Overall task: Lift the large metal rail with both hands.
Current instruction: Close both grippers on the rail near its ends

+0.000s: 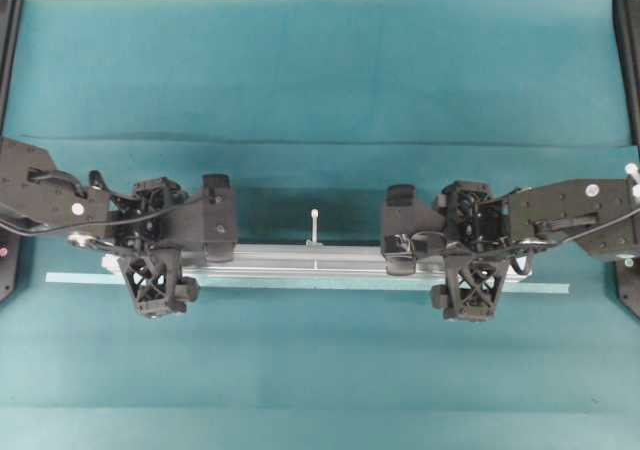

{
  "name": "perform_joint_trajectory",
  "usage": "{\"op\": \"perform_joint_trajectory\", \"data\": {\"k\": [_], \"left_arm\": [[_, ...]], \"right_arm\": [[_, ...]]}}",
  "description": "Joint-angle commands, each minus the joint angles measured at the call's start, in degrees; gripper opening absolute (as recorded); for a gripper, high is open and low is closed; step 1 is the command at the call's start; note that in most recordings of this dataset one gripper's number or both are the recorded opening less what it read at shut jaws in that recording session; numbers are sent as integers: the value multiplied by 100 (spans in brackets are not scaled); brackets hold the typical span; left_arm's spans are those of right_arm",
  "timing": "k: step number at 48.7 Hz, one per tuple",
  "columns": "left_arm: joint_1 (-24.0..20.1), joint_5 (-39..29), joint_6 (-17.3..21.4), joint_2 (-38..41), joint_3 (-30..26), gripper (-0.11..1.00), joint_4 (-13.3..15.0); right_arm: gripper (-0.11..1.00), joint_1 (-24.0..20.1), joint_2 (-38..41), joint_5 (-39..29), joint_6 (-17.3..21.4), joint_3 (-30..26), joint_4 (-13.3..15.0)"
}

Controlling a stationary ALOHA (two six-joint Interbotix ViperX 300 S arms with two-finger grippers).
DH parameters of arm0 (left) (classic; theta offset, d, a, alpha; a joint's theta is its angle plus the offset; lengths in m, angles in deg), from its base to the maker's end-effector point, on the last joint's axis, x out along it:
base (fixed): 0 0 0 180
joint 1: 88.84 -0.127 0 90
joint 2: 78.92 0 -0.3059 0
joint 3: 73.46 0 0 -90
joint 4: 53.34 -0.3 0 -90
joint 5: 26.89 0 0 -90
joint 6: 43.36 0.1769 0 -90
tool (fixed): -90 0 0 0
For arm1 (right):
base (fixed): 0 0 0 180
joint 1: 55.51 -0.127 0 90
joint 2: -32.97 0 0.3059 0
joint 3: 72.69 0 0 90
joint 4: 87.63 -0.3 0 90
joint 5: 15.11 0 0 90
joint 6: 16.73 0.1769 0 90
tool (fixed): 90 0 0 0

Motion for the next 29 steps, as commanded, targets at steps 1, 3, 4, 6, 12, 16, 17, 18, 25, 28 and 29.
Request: {"op": "perform_joint_trajectory", "data": {"k": [1,3,4,6,12,16,17,18,25,28,29], "left_arm": [[9,44,9,0,-70,98,-18],[9,44,9,0,-53,98,-18],[9,44,9,0,-35,98,-9],[9,44,9,9,-26,98,-18],[9,105,9,9,-18,98,-18],[9,193,9,0,-26,98,-18],[9,211,9,9,-26,97,-18],[9,220,9,9,-26,97,-18],[9,352,-44,9,-35,90,-18],[26,378,-44,9,-35,80,-9],[35,387,-44,9,-35,76,-9]], "right_arm": [[96,-18,53,35,18,-9,0],[96,-18,53,35,18,18,0],[96,-18,53,35,18,18,0],[96,-18,53,35,26,35,0],[96,-18,53,88,35,97,0],[96,-18,44,123,35,123,-9],[96,-18,44,132,44,132,-9],[96,-18,44,132,35,132,-9],[91,-18,35,132,53,158,-26],[84,-18,35,105,123,141,-35],[80,-18,35,105,149,141,-35]]}}
